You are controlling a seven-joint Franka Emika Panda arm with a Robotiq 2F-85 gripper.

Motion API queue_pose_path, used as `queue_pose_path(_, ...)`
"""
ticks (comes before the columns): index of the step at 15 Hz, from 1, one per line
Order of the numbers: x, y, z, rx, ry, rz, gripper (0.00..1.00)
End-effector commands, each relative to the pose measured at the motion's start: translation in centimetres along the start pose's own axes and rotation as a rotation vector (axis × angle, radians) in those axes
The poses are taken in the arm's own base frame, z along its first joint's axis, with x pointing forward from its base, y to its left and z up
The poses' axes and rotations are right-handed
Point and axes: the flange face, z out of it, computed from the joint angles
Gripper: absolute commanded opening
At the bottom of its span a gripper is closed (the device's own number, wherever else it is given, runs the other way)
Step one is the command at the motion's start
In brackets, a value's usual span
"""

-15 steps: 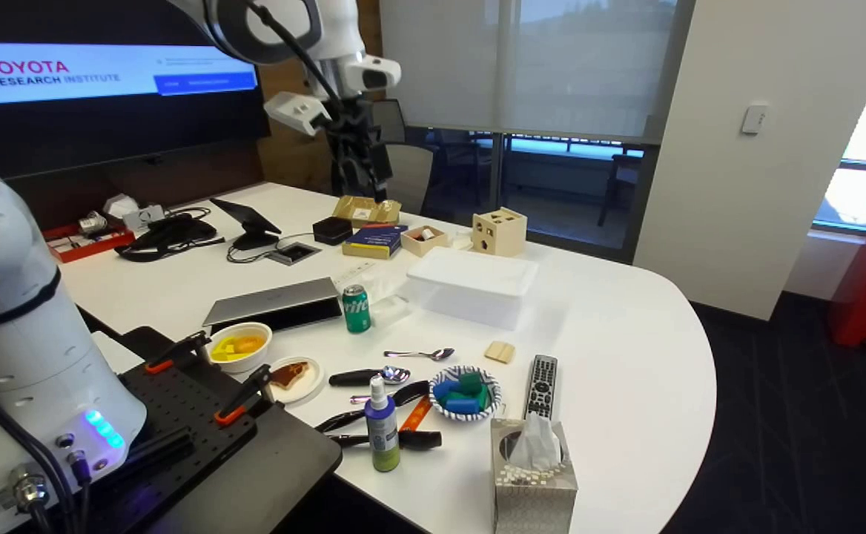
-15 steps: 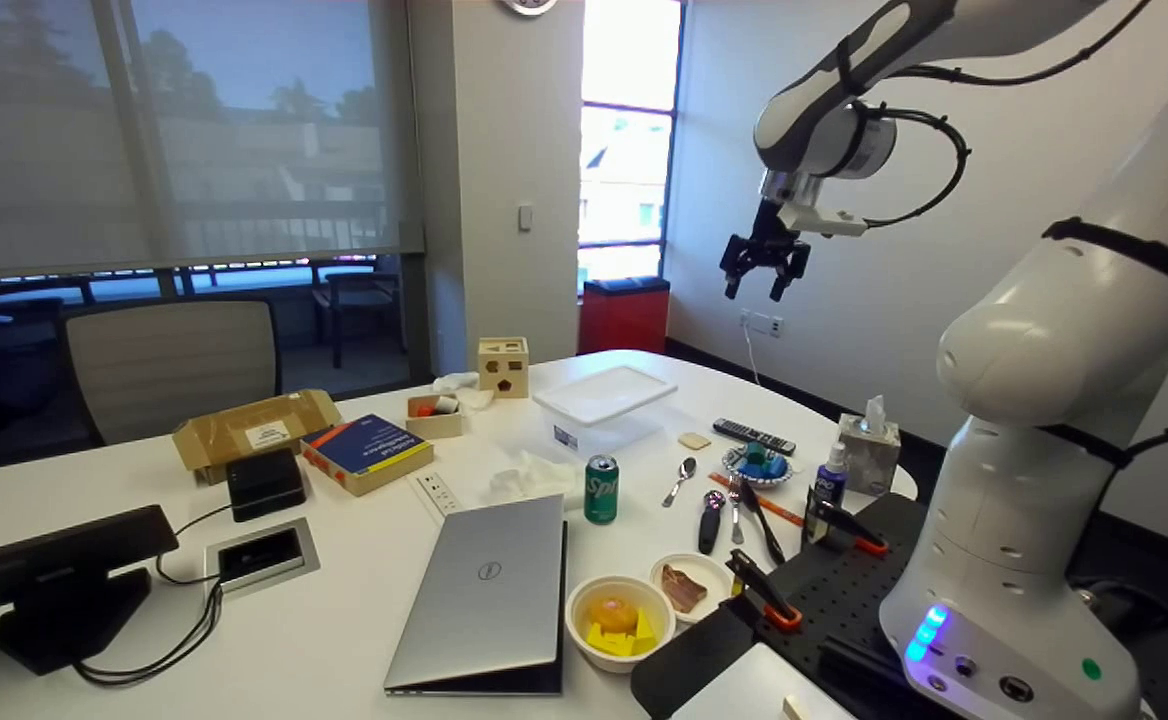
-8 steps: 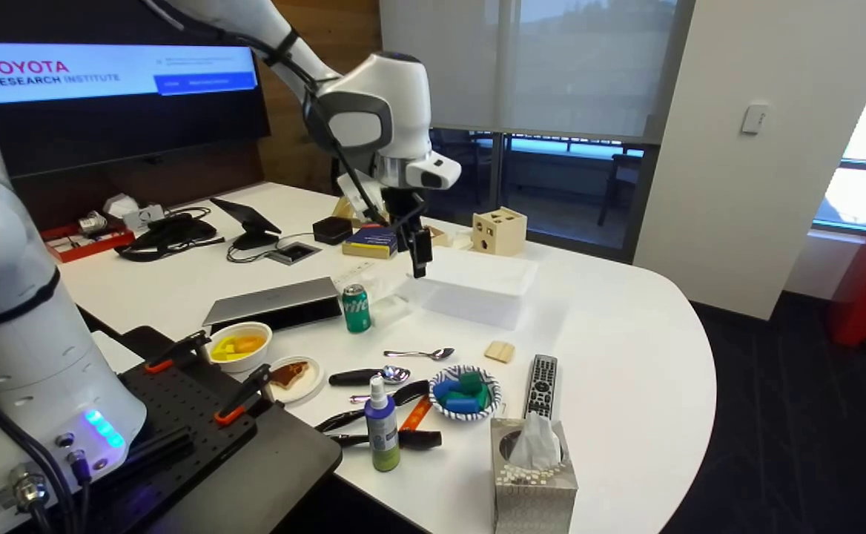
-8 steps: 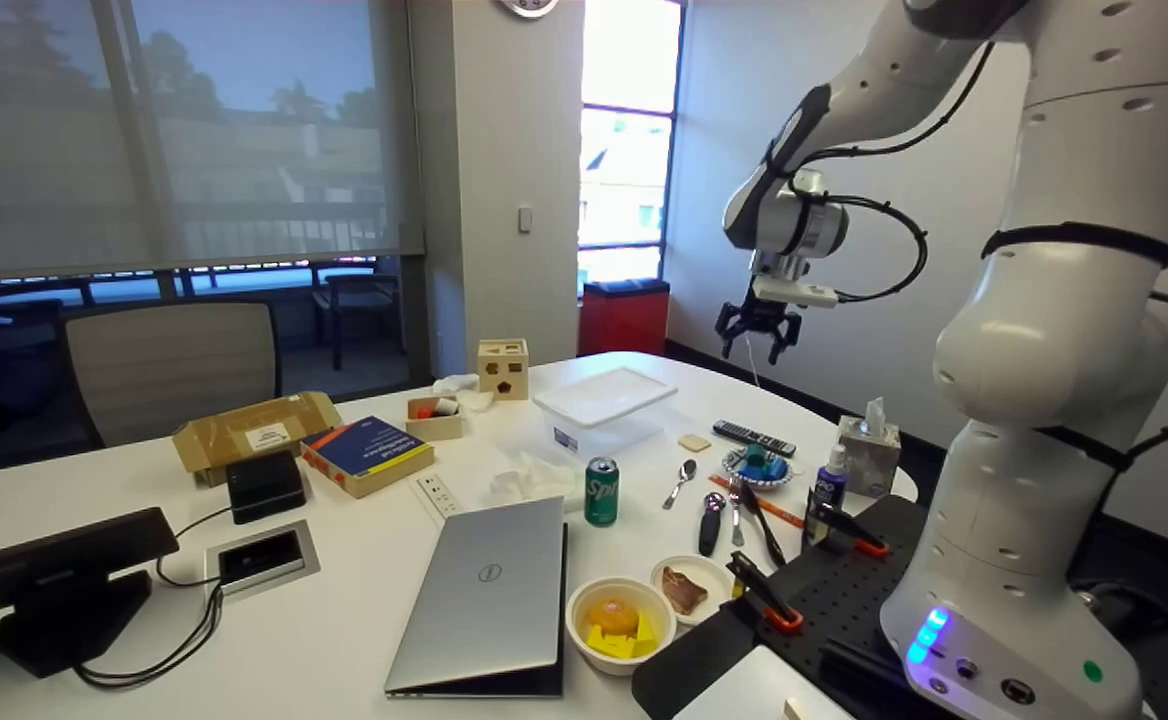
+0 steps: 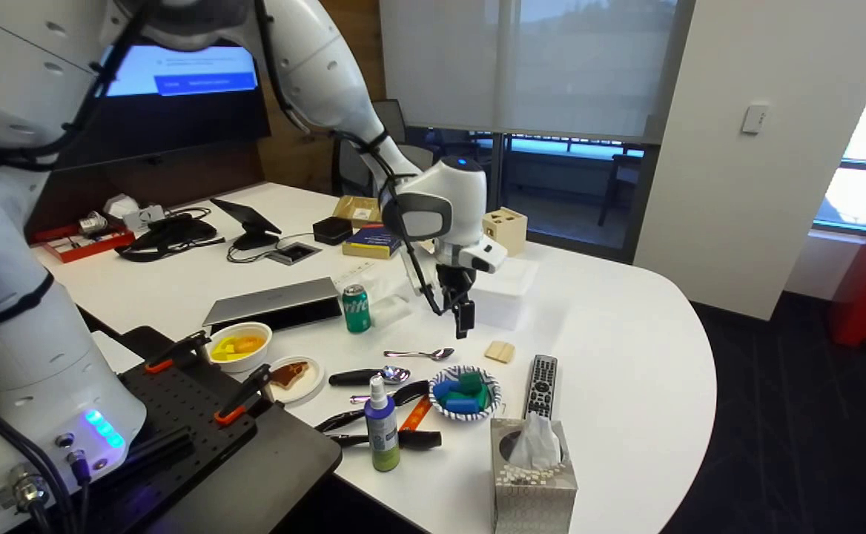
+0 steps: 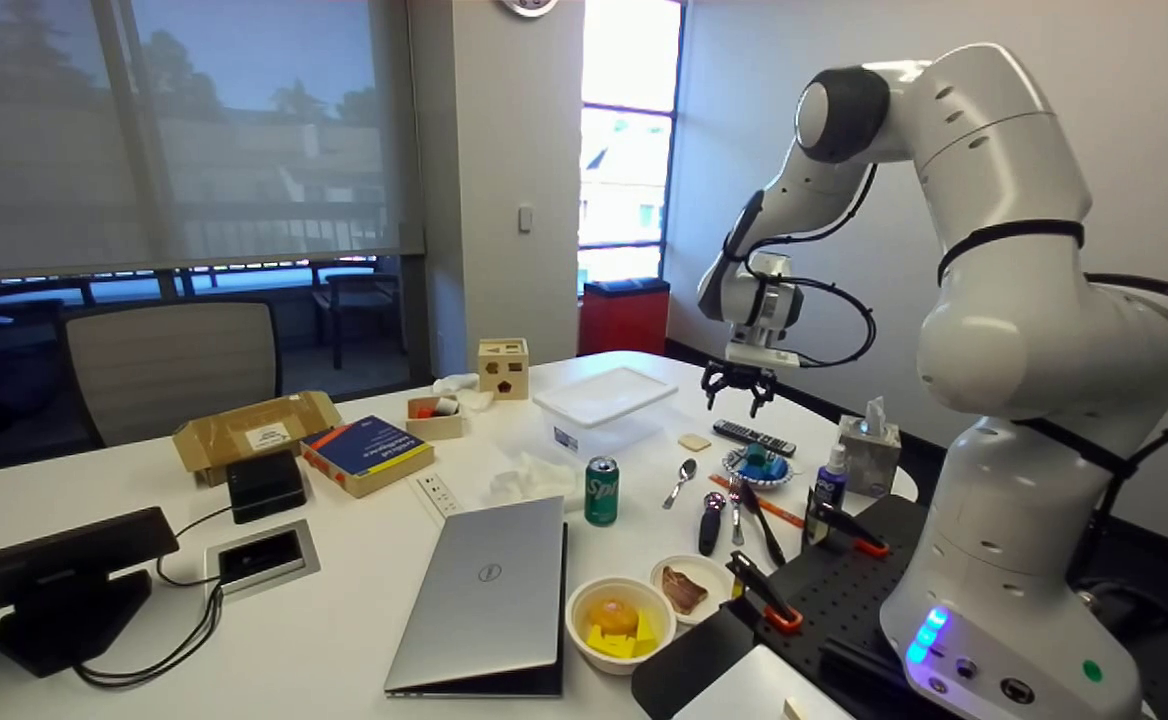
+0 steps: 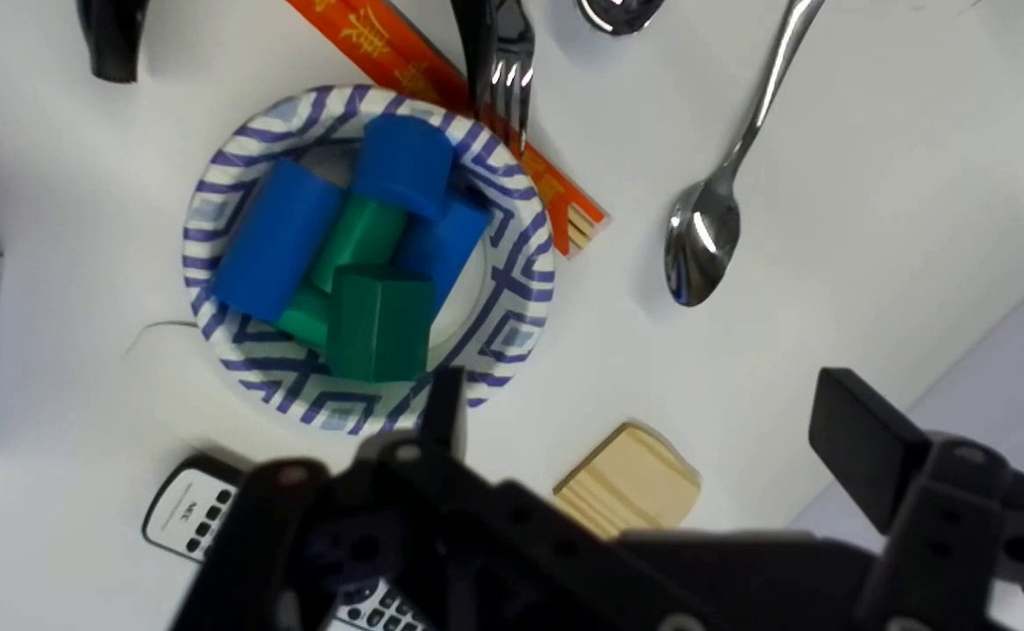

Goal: Put one green block on the white plate.

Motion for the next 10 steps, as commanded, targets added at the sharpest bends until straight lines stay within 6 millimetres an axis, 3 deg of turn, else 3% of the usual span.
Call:
queue_pose_path(1, 4.1, 2.6, 4.5, 0.005, 0.001, 0.02, 1.0)
queue_pose_path(5, 4.8, 5.6, 5.7, -0.001, 0.013, 0.046, 1.0)
queue_pose_path(10, 3.8, 6.8, 6.6, 0.05, -0.016, 0.106, 1.0)
